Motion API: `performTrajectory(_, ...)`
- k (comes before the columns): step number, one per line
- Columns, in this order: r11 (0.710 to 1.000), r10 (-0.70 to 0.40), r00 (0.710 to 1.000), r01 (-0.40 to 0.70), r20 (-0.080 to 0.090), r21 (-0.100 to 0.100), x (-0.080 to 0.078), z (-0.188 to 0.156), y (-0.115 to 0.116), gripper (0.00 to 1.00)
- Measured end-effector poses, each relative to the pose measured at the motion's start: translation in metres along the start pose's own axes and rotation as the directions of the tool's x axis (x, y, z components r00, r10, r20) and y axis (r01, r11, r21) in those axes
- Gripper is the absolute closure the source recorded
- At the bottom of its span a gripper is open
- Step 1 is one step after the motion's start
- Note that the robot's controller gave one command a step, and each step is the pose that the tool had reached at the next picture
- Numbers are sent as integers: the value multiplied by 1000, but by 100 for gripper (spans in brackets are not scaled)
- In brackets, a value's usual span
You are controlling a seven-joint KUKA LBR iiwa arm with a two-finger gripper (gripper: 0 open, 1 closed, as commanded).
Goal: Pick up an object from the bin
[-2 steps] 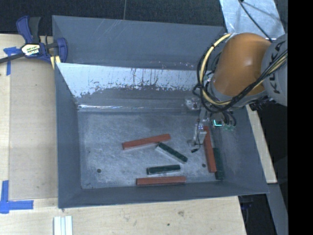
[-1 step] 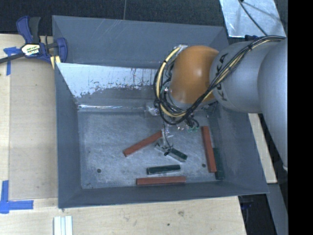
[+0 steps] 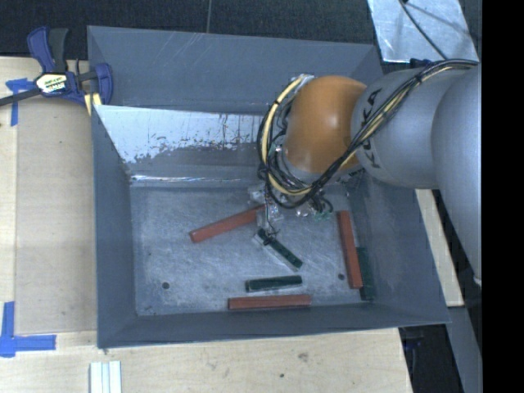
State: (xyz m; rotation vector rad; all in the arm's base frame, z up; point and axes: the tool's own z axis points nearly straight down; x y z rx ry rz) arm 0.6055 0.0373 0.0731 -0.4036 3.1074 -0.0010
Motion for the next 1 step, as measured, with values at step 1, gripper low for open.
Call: performTrajectory(1, 992, -127, 992, 127, 1, 2, 40, -166, -44, 100)
